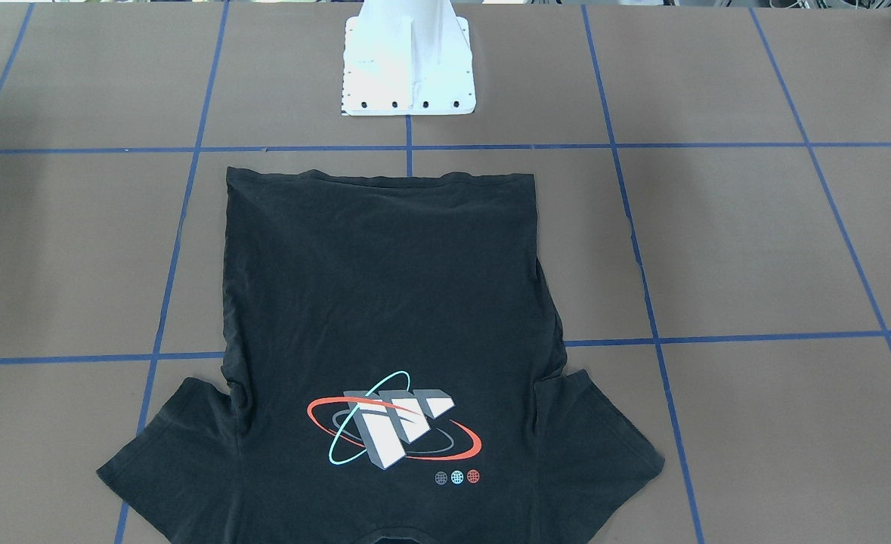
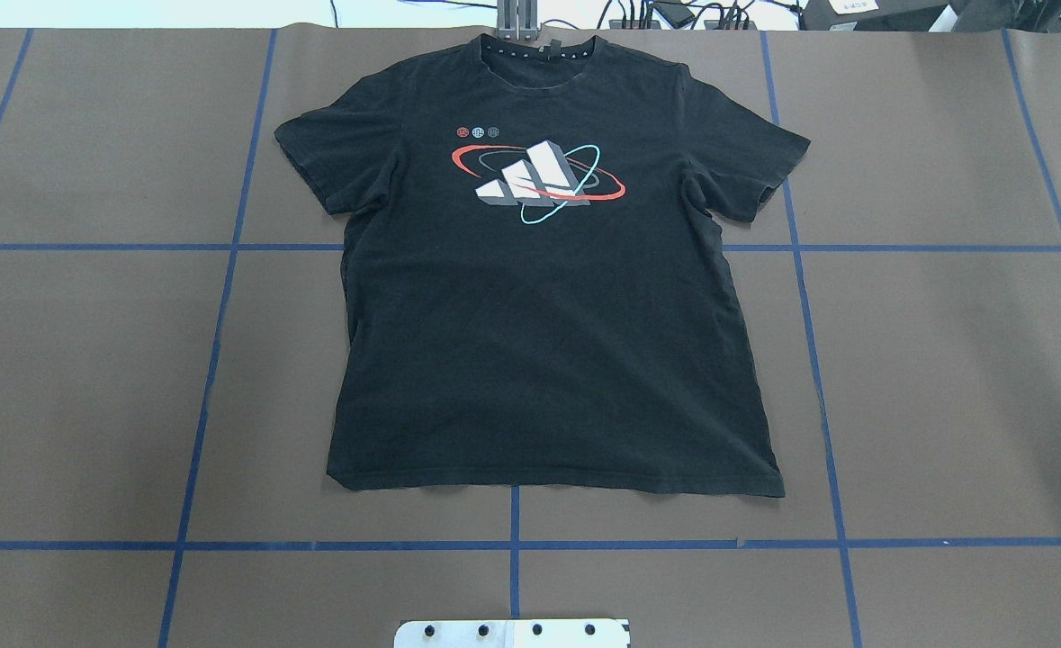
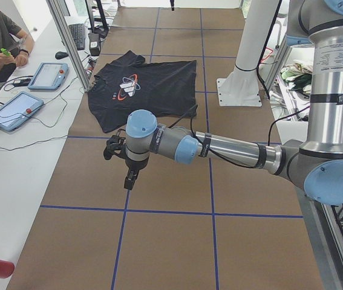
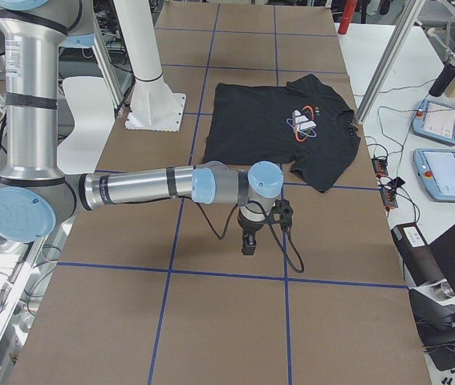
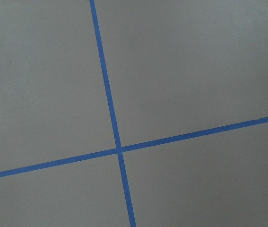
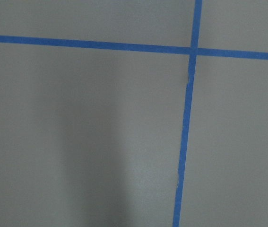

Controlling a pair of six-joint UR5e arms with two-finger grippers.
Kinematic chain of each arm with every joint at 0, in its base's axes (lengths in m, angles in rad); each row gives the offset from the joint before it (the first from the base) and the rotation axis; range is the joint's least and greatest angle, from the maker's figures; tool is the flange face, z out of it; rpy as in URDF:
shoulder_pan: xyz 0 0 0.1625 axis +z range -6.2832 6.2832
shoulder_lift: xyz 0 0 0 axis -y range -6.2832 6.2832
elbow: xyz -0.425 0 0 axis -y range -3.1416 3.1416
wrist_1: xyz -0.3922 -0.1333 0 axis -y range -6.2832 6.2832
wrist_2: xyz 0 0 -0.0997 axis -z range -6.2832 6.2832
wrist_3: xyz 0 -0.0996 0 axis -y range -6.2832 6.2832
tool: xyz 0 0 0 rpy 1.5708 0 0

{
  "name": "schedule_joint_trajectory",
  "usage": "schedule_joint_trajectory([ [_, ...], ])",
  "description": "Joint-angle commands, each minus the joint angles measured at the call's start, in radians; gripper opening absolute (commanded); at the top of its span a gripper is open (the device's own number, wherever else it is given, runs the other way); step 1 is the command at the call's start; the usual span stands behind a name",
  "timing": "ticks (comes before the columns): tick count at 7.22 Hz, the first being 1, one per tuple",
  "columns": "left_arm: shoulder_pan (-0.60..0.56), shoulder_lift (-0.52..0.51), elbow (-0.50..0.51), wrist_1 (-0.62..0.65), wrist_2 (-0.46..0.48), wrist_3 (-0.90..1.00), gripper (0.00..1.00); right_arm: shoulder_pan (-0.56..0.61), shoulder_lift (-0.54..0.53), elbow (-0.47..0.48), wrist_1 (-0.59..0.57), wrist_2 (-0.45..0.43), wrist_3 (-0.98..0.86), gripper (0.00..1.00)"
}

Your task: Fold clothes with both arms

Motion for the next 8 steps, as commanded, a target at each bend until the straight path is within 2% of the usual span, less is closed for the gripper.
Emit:
schedule_joint_trajectory([
  [1,0.0,0.003,-0.002,-0.002,-0.005,-0.001,0.99,0.0,0.002,-0.001,0.001,0.0,0.0,1.0],
  [5,0.002,0.003,0.004,-0.005,-0.006,-0.001,0.99,0.002,0.036,0.043,0.007,-0.002,-0.002,1.0],
  [8,0.003,0.001,0.012,-0.008,-0.006,0.004,0.99,0.002,0.034,0.019,0.007,0.004,0.0,1.0],
])
